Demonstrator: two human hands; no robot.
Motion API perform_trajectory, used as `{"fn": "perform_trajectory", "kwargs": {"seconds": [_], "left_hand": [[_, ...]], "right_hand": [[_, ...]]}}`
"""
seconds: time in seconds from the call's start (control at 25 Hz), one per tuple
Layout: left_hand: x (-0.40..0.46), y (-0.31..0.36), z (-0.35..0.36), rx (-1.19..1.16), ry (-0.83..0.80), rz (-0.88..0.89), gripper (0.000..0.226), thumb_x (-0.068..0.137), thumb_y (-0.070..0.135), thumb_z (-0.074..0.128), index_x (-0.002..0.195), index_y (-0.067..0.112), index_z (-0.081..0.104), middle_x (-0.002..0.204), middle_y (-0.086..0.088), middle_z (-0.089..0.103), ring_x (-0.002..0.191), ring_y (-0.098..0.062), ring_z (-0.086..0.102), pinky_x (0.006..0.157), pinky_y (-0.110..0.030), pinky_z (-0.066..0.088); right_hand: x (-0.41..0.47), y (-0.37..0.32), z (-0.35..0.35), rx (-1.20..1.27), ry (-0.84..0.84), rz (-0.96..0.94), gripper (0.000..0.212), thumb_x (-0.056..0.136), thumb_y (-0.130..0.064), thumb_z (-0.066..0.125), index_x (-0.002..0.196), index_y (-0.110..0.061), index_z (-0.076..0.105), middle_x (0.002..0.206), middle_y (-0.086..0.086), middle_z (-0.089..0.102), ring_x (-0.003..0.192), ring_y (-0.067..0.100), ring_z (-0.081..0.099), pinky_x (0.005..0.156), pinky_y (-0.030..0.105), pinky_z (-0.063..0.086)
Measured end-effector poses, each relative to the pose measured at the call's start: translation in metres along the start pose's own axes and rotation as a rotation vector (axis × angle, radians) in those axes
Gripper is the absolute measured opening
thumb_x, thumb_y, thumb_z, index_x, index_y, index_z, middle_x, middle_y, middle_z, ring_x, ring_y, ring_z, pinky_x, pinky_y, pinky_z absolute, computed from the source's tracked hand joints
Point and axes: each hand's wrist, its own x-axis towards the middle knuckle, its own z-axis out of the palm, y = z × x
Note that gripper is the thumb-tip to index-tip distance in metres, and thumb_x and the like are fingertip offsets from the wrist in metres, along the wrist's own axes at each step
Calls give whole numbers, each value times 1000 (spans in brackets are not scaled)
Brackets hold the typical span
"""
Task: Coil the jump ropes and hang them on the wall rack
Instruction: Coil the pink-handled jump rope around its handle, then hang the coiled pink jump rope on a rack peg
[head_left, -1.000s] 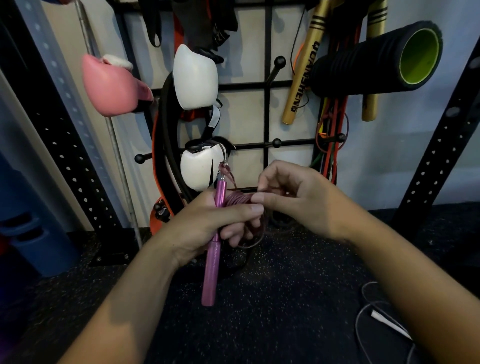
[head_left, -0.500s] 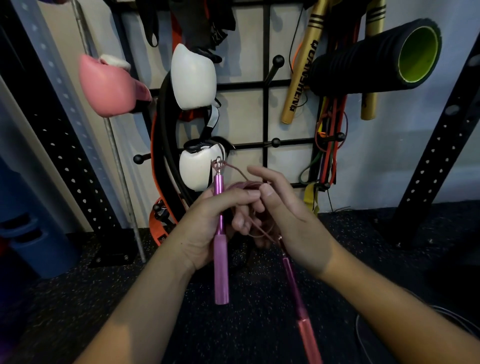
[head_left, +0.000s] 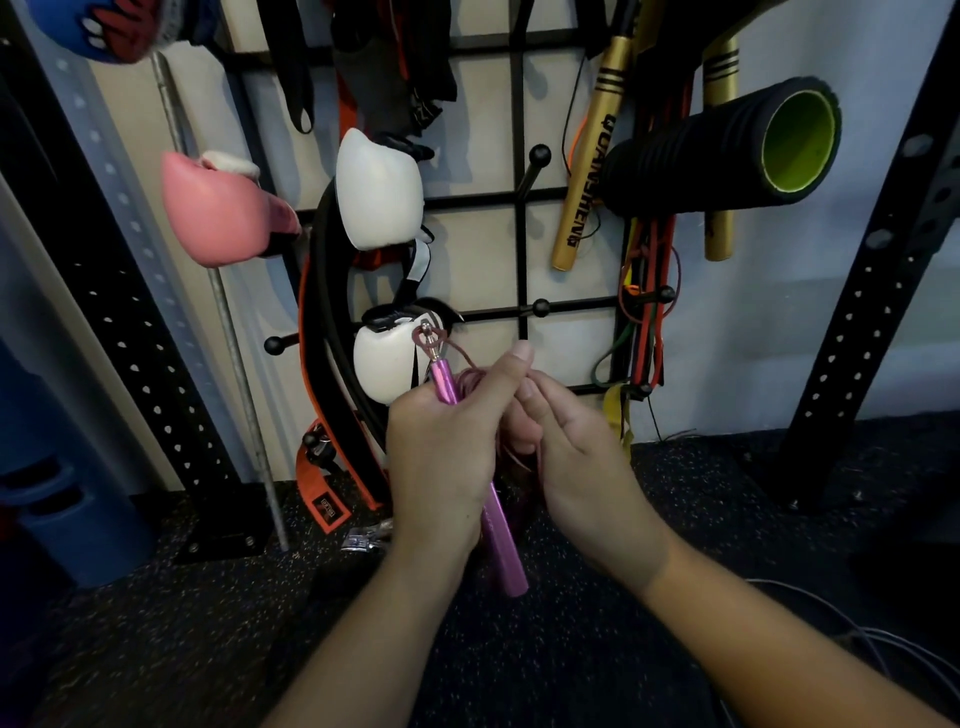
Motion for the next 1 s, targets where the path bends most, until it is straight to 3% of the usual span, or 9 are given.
{"fn": "perform_trajectory", "kwargs": {"seconds": [0.12,0.2,0.36,0.44,0.52,0.64,0.76,0.92,1.0], "left_hand": [[8,7,-6,-74,-106,-162,51,80,42,80,50,5,61,47,-12,57,50,-23,60,65,-33,55],[6,7,-5,-110,-77,-184,52,78,43,81,48,7,59,47,-11,56,52,-23,59,70,-36,54],[-5,3,1,177,110,121,44,82,50,77,61,14,62,52,1,61,50,-8,57,57,-16,48],[0,2,-4,224,40,173,38,85,50,74,80,15,60,60,6,58,53,-1,53,57,-12,44],[2,3,-5,183,-142,136,33,91,46,68,92,15,58,71,8,62,64,-1,61,64,-14,47],[-2,1,-5,257,-324,126,22,96,47,59,111,31,59,99,14,72,92,8,67,76,-6,46],[-3,-2,-9,290,-387,113,21,96,43,61,117,42,59,107,22,73,99,10,66,83,-7,47],[6,3,-3,162,-313,84,27,92,26,70,119,24,66,104,8,78,96,-7,74,84,-27,58],[19,11,5,135,-303,106,28,90,20,73,118,19,67,104,2,79,96,-13,76,87,-33,59]], "right_hand": [[-1,-5,-1,-62,19,-29,31,111,-23,39,95,-16,65,73,-9,63,73,2,59,67,22,48],[-2,-4,2,-122,44,-35,28,111,-23,40,101,-23,66,79,-17,67,78,0,64,74,22,50],[0,-5,1,-240,80,-89,27,111,-22,41,113,-17,68,99,-7,72,95,7,68,87,35,55],[0,-9,-7,-251,87,-113,30,110,-22,42,128,-18,66,118,-7,72,113,5,66,99,31,53],[0,-13,-15,-251,96,-101,31,110,-21,43,131,-21,66,123,-11,71,118,2,64,102,28,52],[1,-20,-26,-251,129,-73,30,109,-19,45,130,-24,67,122,-14,71,117,-3,63,103,21,50],[4,-22,-38,-259,132,-44,32,108,-21,48,135,-24,64,126,-12,69,120,-4,61,105,18,48],[7,-24,-52,-134,33,31,37,108,-28,45,143,-29,58,120,-11,71,101,-4,68,82,15,53],[16,-29,-65,-132,-21,42,42,108,-33,41,149,-32,50,125,-5,71,105,0,69,82,19,56]]}}
